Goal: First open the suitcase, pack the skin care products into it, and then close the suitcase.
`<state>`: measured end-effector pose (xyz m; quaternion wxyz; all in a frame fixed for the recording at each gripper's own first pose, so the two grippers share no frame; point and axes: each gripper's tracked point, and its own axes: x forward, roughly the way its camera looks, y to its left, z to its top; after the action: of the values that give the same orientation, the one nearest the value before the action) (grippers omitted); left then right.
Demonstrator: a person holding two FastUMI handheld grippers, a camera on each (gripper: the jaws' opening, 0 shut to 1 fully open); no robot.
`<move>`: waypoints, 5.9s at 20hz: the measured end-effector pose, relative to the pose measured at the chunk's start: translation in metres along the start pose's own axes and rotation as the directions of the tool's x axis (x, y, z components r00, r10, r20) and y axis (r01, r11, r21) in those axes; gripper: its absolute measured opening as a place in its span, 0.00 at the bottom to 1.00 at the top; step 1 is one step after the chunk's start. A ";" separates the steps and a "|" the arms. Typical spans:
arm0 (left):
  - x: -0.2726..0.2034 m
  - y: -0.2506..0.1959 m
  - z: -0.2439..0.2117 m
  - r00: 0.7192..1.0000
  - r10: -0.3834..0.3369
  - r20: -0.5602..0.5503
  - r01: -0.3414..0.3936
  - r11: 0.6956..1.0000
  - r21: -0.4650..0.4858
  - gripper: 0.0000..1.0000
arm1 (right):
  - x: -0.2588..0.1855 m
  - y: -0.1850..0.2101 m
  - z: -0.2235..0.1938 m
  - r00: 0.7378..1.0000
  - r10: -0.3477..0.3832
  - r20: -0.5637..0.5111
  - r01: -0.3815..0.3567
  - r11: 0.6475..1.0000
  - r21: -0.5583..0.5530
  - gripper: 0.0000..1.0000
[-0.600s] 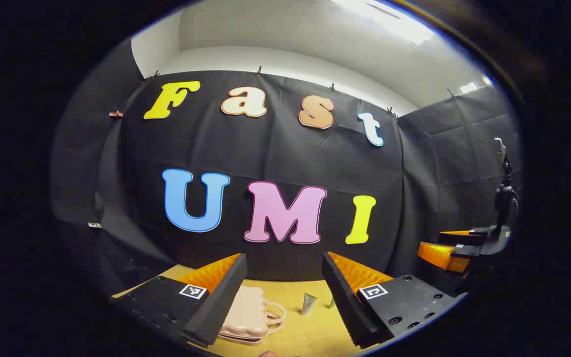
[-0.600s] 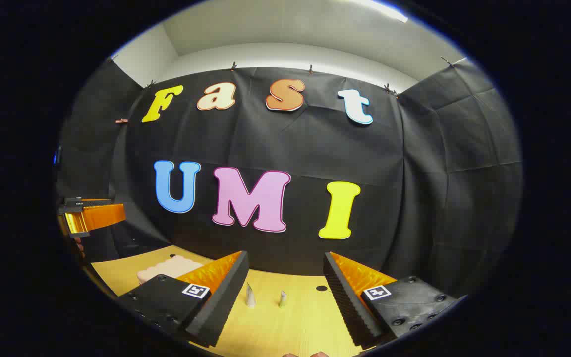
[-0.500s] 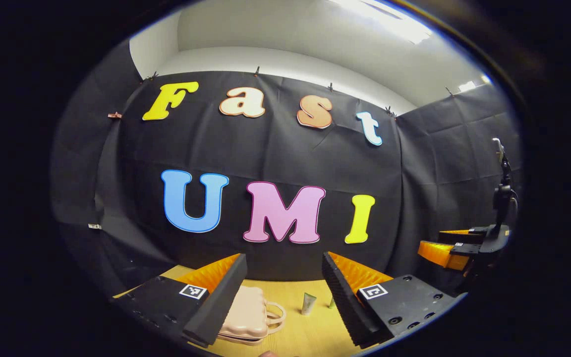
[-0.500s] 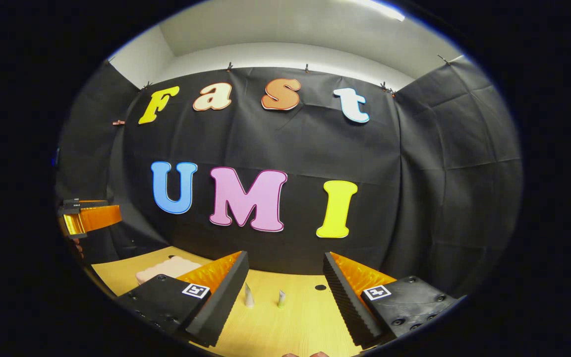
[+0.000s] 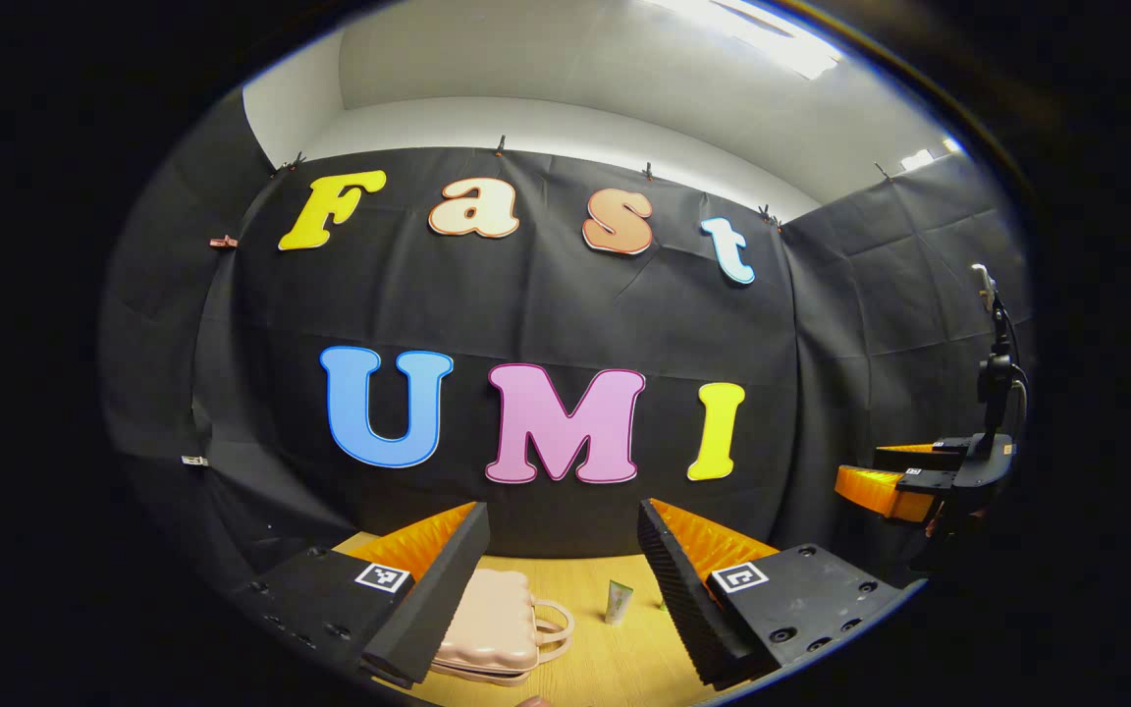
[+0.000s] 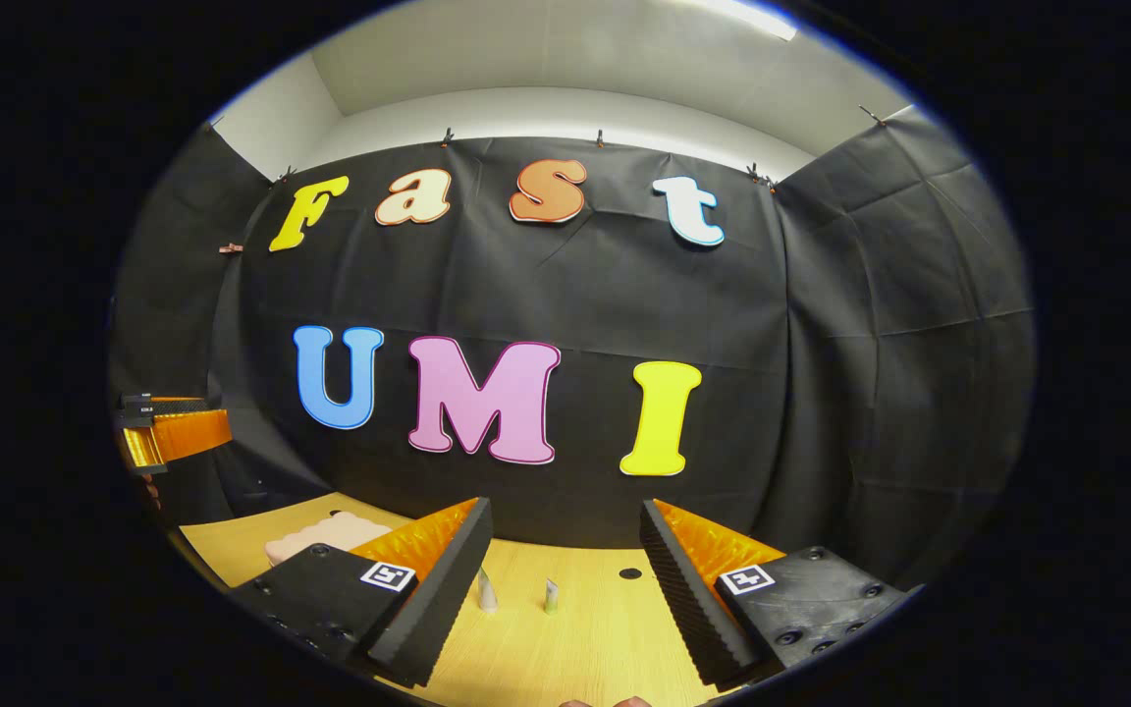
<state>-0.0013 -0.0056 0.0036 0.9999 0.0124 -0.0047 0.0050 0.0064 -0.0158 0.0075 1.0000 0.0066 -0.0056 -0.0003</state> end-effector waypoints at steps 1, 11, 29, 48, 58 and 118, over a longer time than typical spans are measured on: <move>0.000 0.002 0.000 1.000 0.008 0.000 -0.008 1.000 -0.005 0.95 | 0.001 0.000 0.002 1.000 0.003 0.002 -0.003 1.000 -0.004 0.96; 0.002 0.014 -0.013 0.998 0.041 -0.043 -0.043 0.999 -0.031 0.95 | -0.001 -0.007 0.008 1.000 0.007 0.006 -0.007 1.000 -0.019 0.96; 0.080 -0.011 -0.128 0.911 -0.202 -0.359 0.158 0.976 -0.149 0.96 | -0.023 -0.008 0.035 0.994 -0.107 0.027 0.109 0.988 -0.107 0.96; 0.219 -0.013 -0.428 0.431 0.051 -0.901 -0.146 0.989 -0.014 0.97 | 0.098 -0.075 -0.102 0.985 0.072 -0.157 -0.093 0.987 -0.128 0.96; 0.224 -0.002 -0.421 0.352 0.019 -0.936 0.070 0.996 0.047 0.15 | 0.122 -0.079 -0.111 0.982 -0.032 -0.185 0.010 0.993 -0.118 0.96; 0.230 -0.030 -0.304 0.689 -0.358 -0.631 0.299 0.933 -0.202 0.96 | 0.144 0.035 -0.177 0.940 0.030 -0.339 -0.015 0.999 0.047 0.97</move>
<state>0.2318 -0.0256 -0.2993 0.9210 -0.0308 0.3492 -0.1702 0.1520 0.0213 -0.1670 0.9855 0.0284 0.1670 0.0123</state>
